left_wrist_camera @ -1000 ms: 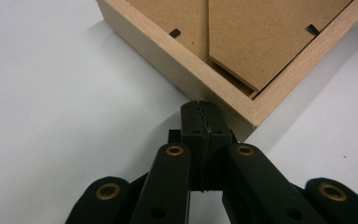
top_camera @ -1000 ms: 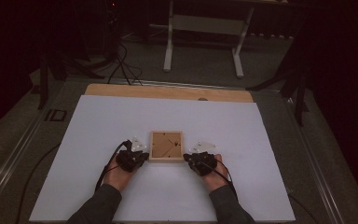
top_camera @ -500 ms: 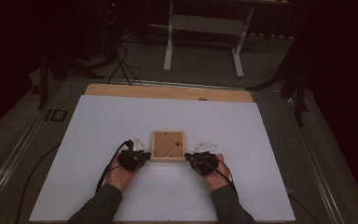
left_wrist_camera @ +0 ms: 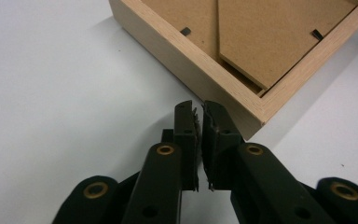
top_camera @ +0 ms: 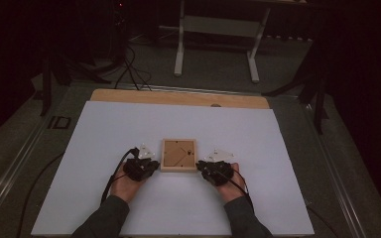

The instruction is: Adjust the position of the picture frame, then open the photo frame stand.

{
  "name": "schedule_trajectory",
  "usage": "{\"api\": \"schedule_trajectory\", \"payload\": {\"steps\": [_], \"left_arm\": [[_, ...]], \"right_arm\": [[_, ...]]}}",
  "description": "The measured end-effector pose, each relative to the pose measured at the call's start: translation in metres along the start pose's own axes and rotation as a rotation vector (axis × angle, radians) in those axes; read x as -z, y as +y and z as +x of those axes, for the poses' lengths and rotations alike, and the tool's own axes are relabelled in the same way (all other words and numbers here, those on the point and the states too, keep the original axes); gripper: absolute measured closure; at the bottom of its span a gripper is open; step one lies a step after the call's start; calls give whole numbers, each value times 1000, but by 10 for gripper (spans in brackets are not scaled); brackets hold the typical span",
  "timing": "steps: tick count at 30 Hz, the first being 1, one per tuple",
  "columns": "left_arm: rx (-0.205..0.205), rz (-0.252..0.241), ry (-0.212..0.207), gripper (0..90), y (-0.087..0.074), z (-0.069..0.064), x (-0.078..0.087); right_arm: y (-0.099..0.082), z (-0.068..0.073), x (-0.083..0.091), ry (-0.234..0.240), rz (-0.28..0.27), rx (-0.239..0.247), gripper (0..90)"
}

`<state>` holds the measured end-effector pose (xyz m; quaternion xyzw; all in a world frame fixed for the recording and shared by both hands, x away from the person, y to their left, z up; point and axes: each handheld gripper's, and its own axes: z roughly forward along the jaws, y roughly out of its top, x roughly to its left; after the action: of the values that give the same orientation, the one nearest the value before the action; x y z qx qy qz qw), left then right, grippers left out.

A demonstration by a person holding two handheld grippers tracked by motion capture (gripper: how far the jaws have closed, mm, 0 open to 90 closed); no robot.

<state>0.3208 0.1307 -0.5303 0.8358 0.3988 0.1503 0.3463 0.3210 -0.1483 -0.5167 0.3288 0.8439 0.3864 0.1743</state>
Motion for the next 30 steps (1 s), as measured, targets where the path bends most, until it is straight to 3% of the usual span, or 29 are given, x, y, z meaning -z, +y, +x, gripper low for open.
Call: {"api": "schedule_trajectory", "payload": {"steps": [4,10,20,23,30], "left_arm": [[23,-28,-1,804,0,3,3],[47,-61,4,672,1,5,9],[54,-108,-19,633,2,3,18],[48,-119,-27,625,4,1,21],[49,-144,-45,603,9,-5,28]], "right_arm": [[1,-1,2,8,-16,1,718],[1,-4,6,11,-39,-12,644],[2,0,6,11,-55,-1,603],[2,2,4,18,-51,2,624],[1,6,1,15,-46,26,783]]}}
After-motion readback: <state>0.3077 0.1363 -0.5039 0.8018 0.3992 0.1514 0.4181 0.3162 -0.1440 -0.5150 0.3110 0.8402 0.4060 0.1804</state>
